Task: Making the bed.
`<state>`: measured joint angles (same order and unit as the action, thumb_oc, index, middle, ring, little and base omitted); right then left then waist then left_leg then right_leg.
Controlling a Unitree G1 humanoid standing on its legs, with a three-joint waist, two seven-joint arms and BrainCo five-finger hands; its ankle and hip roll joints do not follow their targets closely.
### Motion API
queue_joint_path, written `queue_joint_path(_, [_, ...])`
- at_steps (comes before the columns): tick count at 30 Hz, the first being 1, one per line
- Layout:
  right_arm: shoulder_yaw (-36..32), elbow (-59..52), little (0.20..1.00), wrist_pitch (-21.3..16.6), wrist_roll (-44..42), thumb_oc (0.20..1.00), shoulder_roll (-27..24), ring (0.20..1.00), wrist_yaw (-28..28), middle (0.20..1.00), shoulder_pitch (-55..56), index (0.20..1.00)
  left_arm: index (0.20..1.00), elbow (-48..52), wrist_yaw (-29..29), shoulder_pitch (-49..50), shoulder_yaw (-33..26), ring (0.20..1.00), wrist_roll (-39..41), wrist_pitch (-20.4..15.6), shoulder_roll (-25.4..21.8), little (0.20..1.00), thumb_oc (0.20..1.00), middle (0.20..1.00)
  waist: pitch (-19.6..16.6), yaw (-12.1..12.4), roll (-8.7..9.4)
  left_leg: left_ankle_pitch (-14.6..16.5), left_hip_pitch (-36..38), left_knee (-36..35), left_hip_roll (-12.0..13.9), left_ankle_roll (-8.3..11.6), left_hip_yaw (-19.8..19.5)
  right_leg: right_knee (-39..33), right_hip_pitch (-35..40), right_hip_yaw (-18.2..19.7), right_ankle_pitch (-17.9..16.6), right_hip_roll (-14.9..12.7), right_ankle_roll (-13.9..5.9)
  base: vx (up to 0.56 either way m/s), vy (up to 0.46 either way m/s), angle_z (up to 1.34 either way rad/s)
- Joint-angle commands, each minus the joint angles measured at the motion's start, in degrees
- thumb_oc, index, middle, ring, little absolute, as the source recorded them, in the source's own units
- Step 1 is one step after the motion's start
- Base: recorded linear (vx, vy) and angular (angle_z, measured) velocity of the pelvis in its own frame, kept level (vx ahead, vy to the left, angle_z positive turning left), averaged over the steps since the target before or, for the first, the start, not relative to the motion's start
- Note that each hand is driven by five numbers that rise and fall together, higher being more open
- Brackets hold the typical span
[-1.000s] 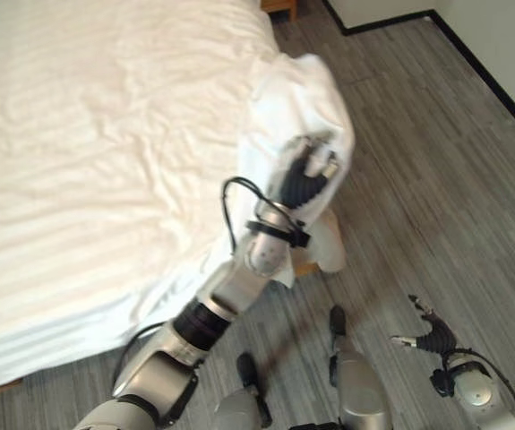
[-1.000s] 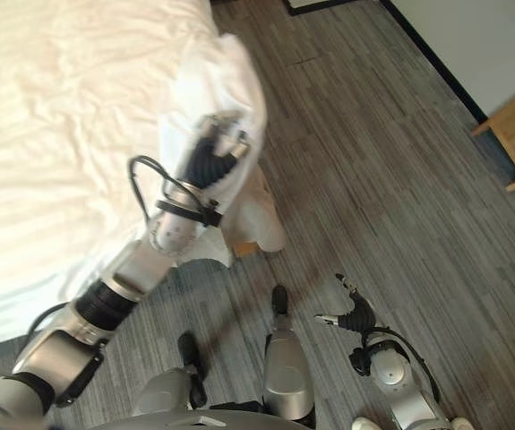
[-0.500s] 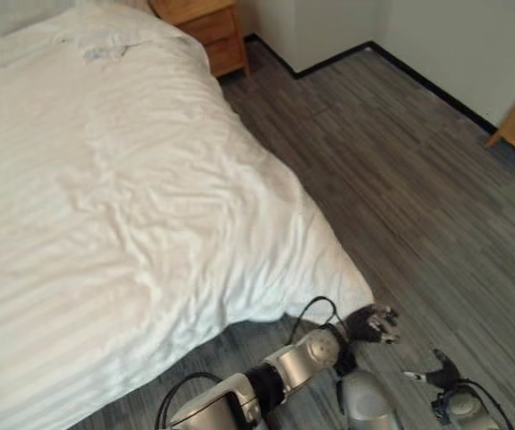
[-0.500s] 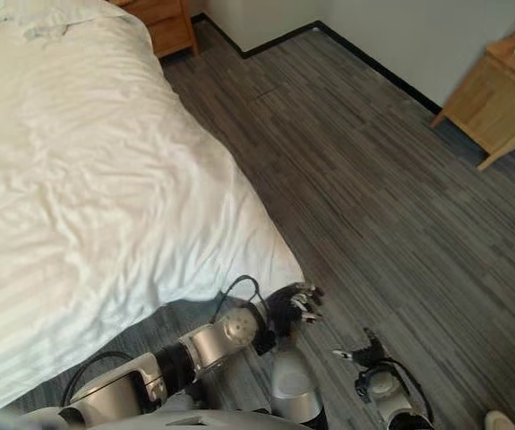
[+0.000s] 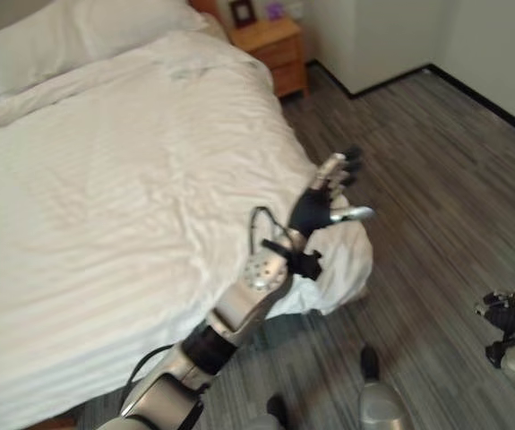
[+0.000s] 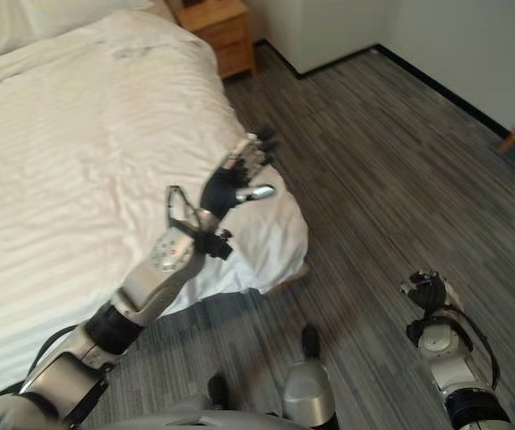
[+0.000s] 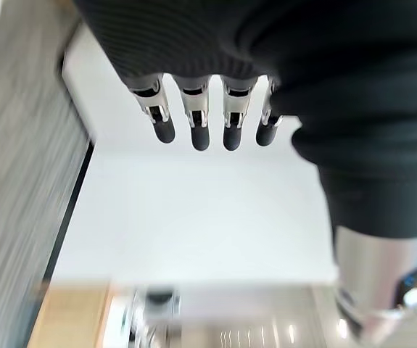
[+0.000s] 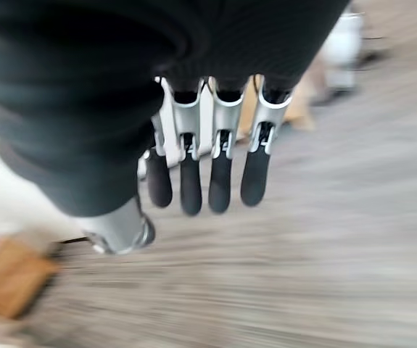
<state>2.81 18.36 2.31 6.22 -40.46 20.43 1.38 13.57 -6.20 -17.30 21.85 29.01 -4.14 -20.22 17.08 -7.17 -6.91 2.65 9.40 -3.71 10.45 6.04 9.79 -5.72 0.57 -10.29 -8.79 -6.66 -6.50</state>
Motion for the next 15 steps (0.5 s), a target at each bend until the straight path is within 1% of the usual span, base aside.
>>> queue_joint_path(1, [0.2, -1.6, 0.200, -4.1, 1.6, 0.200, 0.9, 0.200, -2.4, 0.200, -4.6, 0.200, 1.000, -3.6, 0.4, 13.8, -9.3, 1.000, 0.7, -2.6, -7.0, 1.000, 1.000, 1.000, -3.8, 6.1, 5.08, -9.5, -5.9, -1.3, -1.5, 1.89, -1.4, 0.7, 10.5, -3.1, 12.5, -0.2, -0.96, 0.11, 0.008, 0.25])
queue_joint_path(2, [1.1, -1.6, 0.200, -4.6, -0.4, 0.200, 1.8, 0.200, -3.6, 0.200, -6.2, 0.200, 1.000, -6.0, 0.7, 17.5, -12.0, 1.000, 0.2, -2.4, -7.5, 1.000, 1.000, 1.000, -3.9, 7.6, 5.31, -9.1, -5.8, -1.3, -1.8, 1.89, -2.0, 0.7, 11.0, -3.6, 12.9, -0.3, -0.97, 0.07, 0.023, 0.56])
queue_joint_path(3, [1.6, -1.2, 0.200, -5.2, -3.3, 0.200, 3.0, 0.200, -4.3, 0.200, -7.6, 0.200, 1.000, -8.6, 0.6, 20.1, -14.2, 1.000, -1.1, -2.0, -7.7, 1.000, 1.000, 1.000, -4.0, 8.4, 5.43, -9.3, -6.3, -1.3, -2.0, 1.86, -2.6, 0.7, 11.0, -4.2, 12.8, -0.4, -1.00, 0.05, 0.028, 0.36])
queue_joint_path(4, [2.5, -0.1, 0.200, -6.5, -9.4, 0.200, 5.8, 0.200, -4.9, 0.200, -10.7, 0.200, 1.000, -14.9, -0.9, 22.4, -17.1, 1.000, -4.9, -1.2, -7.3, 1.000, 1.000, 1.000, -3.6, 10.3, 5.51, -9.5, -6.9, -1.3, -2.4, 1.89, -3.7, 0.7, 11.0, -5.1, 12.8, -0.4, -0.85, 0.01, 0.026, 0.39])
queue_joint_path(5, [1.5, 0.3, 0.200, -6.8, -12.4, 0.200, 6.7, 0.200, -5.1, 0.200, -11.1, 0.200, 1.000, -14.9, -1.4, 22.9, -18.5, 1.000, -5.6, -1.2, -7.8, 1.000, 1.000, 1.000, -3.6, 11.1, 5.54, -9.4, -7.3, -1.3, -2.7, 1.91, -4.3, 0.7, 10.9, -5.7, 12.7, -0.5, -0.90, 0.03, 0.052, 0.63])
queue_joint_path(6, [0.6, 2.7, 0.200, -9.2, -24.5, 0.200, 11.1, 0.200, -6.6, 0.200, -14.8, 0.200, 1.000, -23.4, -2.8, 26.4, -21.7, 1.000, -8.1, -0.6, -6.3, 1.000, 1.000, 1.000, -3.2, 13.4, 5.57, -9.4, -8.0, -1.3, -3.5, 1.79, -5.4, 0.7, 11.2, -7.1, 12.8, -1.1, -1.22, 0.03, 0.047, 0.77])
queue_joint_path(7, [0.6, 2.7, 0.200, -9.2, -24.5, 0.200, 11.1, 0.200, -6.6, 0.200, -14.9, 0.200, 1.000, -23.4, -2.8, 26.4, -21.7, 1.000, -8.1, -0.6, -6.3, 1.000, 1.000, 1.000, -3.3, 13.4, 5.56, -9.4, -8.1, -1.3, -3.5, 1.78, -5.5, 0.7, 11.1, -7.1, 12.8, -1.1, -1.22, 0.05, 0.073, 0.85])
queue_joint_path(8, [0.1, 3.7, 0.200, -10.6, -31.7, 0.200, 13.7, 0.200, -7.4, 0.200, -17.5, 0.200, 1.000, -29.2, -3.6, 27.3, -23.8, 1.000, -8.5, 0.1, -5.4, 1.000, 1.000, 1.000, -2.8, 14.7, 5.49, -9.4, -8.5, -1.3, -3.8, 1.75, -5.6, 0.7, 11.2, -7.5, 12.8, -1.3, -1.37, -0.01, 0.074, 0.69])
queue_joint_path(9, [-0.2, 5.5, 0.200, -12.2, -40.3, 0.200, 17.0, 0.200, -7.4, 0.200, -21.3, 0.200, 1.000, -36.6, -5.0, 26.6, -24.9, 1.000, -6.4, 0.8, -4.2, 1.000, 1.000, 1.000, -2.0, 16.3, 5.18, -9.4, -9.7, -1.3, -4.3, 1.69, -5.8, 0.7, 10.5, -8.0, 12.5, -1.8, -1.65, -0.01, 0.074, 0.47])
queue_joint_path(10, [-0.2, 5.5, 0.200, -12.2, -40.3, 0.200, 17.0, 0.200, -7.5, 0.200, -21.3, 0.200, 1.000, -36.7, -5.0, 26.6, -24.9, 1.000, -6.4, 0.7, -4.2, 1.000, 1.000, 1.000, -2.1, 16.3, 5.17, -9.4, -9.8, -1.3, -4.3, 1.68, -5.8, 0.7, 10.5, -8.0, 12.5, -1.7, -1.65, -0.09, 0.108, 0.30])
queue_joint_path(11, [-0.6, 6.5, 0.200, -14.1, -47.8, 0.200, 19.3, 0.200, -7.2, 0.200, -25.3, 0.200, 1.000, -43.3, -6.0, 26.0, -25.2, 1.000, -4.7, 0.8, -3.3, 1.000, 1.000, 1.000, -0.7, 17.9, 4.54, -9.6, -11.4, -1.3, -4.9, 1.70, -6.1, 0.7, 9.6, -8.6, 12.2, -2.2, -1.82, -0.07, 0.062, 0.14])
queue_joint_path(12, [-0.7, 6.7, 0.200, -14.2, -48.0, 0.200, 19.3, 0.200, -7.3, 0.200, -25.5, 0.200, 1.000, -43.5, -6.0, 25.8, -25.2, 1.000, -4.7, 0.7, -3.4, 1.000, 1.000, 1.000, -0.8, 17.9, 4.60, -9.6, -11.6, -1.3, -4.9, 1.68, -6.1, 0.7, 9.4, -8.6, 12.2, -2.2, -1.83, -0.10, 0.111, 0.27])
queue_joint_path(13, [-1.4, 7.7, 0.200, -16.2, -56.0, 0.200, 21.6, 0.200, -8.1, 0.200, -30.0, 0.200, 1.000, -44.5, -6.5, 25.8, -23.9, 1.000, -4.4, 0.5, -3.0, 1.000, 1.000, 1.000, 0.7, 19.5, 3.89, -9.6, -13.2, -1.3, -5.5, 1.76, -6.5, 0.7, 8.5, -9.4, 12.3, -2.8, -1.97, -0.05, 0.058, 0.34])
queue_joint_path(14, [-1.5, 7.9, 0.200, -16.2, -56.2, 0.200, 21.5, 0.200, -8.3, 0.200, -30.2, 0.200, 1.000, -44.5, -6.5, 25.7, -23.9, 1.000, -4.4, 0.5, -3.0, 1.000, 1.000, 1.000, 0.6, 19.5, 3.81, -9.9, -13.6, -1.3, -5.5, 1.66, -6.6, 0.7, 8.2, -9.4, 12.0, -2.7, -1.97, -0.07, 0.072, 0.32])
queue_joint_path(15, [-2.7, 9.2, 0.200, -17.4, -60.3, 0.200, 22.2, 0.200, -9.0, 0.200, -32.8, 0.200, 1.000, -46.3, -6.3, 25.9, -23.8, 1.000, -3.7, 0.3, -2.6, 1.000, 1.000, 1.000, 1.5, 20.2, 3.32, -10.0, -14.5, -1.3, -5.9, 1.81, -7.0, 0.8, 7.7, -10.0, 12.2, -3.1, -2.00, -0.09, 0.054, 0.18])
